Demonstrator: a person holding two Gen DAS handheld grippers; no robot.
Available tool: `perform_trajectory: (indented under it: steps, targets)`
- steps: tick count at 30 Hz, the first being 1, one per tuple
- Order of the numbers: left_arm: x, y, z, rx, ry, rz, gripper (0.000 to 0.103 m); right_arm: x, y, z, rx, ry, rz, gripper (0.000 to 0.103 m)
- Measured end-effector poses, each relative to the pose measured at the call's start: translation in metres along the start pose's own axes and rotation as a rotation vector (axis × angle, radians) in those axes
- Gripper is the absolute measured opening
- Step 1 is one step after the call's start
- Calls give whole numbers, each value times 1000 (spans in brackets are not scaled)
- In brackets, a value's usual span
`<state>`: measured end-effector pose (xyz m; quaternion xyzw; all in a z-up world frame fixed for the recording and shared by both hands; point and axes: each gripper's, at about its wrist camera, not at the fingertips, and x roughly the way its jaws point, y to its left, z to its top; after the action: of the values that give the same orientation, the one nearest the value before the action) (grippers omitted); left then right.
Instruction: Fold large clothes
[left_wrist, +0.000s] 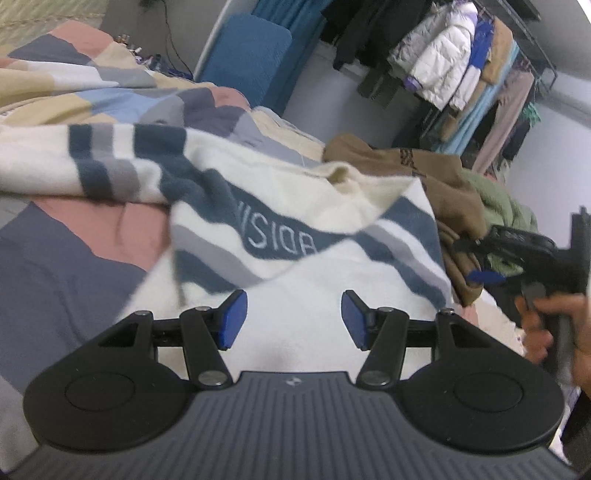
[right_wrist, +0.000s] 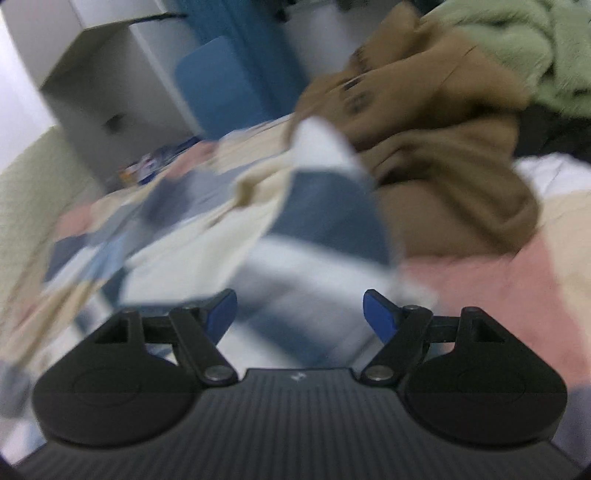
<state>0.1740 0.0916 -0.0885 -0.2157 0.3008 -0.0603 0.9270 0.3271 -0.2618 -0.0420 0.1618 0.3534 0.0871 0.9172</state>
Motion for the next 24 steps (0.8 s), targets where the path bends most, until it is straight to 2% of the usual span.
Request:
perform_trajectory:
  steps: [2,6,11,14,19,22,24]
  targets:
    - [8,-4,-3,23,6,2,62,12,-12,7,-28,-31,-37,77]
    - [24,-6,-6,46,17,17,62,41,-30,11,-60,-58,-41,77]
    - [43,-3,-7,55,4,44,62,73,-44,4,-39,-38,17,76]
    - [53,-2,-7,68,10,53,62,85,-39,4,-71,-29,16,65]
    - [58,-15,-14,157,12,84,62,75,-33,14,-148,-27,30,22]
    - [61,-17,-16,170,21,66,62,65,-39,25,-130,-54,37,18]
    - [63,-17,-17,157,30,45,62,61,-47,29,-129,-78,-16,18]
